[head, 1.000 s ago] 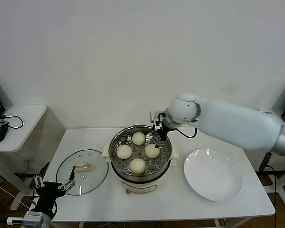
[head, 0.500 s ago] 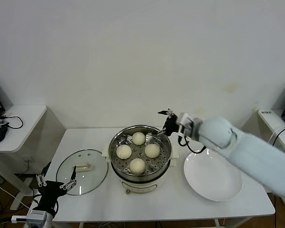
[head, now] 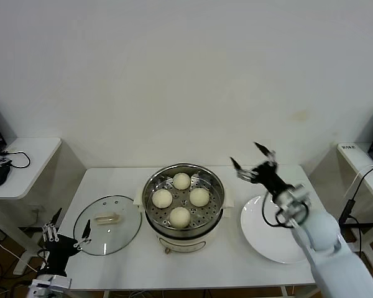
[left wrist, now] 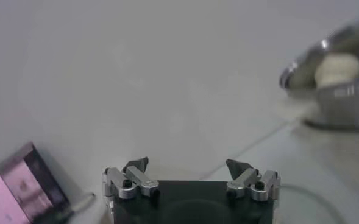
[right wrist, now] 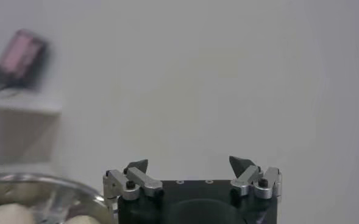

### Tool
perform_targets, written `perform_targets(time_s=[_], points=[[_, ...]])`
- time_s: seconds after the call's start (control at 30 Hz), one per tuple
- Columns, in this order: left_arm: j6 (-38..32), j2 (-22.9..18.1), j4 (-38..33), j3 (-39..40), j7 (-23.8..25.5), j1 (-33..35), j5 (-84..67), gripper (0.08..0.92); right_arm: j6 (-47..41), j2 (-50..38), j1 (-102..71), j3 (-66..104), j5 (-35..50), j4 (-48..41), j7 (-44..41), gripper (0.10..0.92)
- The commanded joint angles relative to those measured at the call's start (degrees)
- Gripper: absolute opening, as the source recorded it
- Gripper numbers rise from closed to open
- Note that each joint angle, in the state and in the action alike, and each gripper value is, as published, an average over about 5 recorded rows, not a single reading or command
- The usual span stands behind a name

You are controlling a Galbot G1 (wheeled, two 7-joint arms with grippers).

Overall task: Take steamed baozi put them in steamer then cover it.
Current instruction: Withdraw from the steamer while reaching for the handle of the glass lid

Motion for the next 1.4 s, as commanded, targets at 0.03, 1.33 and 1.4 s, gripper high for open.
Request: perform_targets(time_s=[0.03, 1.33, 1.4], points=[[-6.6, 3.0, 8.7, -0.5, -4.0, 1.9, 42.6, 0.823, 7.7, 16.7, -23.4, 24.6, -3.9, 2.5, -1.1, 0.823], [-5.6, 5.4, 35.3, 16.7, -4.9, -27.7, 43.9, 0.823, 5.9, 22.9, -31.6, 31.6, -3.2, 10.8, -1.0, 0.823], [-5.5, 5.4, 36.1, 16.9, -4.8, -28.4, 43.6, 0.823, 5.9, 23.0, -31.7, 31.6, -3.3, 10.9, -1.1, 0.823]])
